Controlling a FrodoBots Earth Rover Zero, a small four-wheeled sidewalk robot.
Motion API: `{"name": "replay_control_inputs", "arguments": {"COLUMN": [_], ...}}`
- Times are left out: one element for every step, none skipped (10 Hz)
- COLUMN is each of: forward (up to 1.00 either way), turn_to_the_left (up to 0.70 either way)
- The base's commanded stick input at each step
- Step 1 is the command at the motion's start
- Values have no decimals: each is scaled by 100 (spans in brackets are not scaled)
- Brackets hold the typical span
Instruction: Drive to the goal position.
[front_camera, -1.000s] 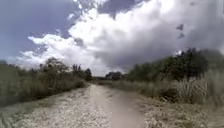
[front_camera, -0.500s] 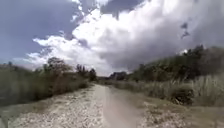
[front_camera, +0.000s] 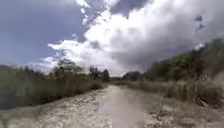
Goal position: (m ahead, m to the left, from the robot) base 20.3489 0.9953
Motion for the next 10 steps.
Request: {"name": "replay_control_inputs", "arguments": {"forward": [84,84,84,84,84,84,84,84,84,84], "turn_to_the_left": [0,0,23,18,2,0,0,0,0,0]}}
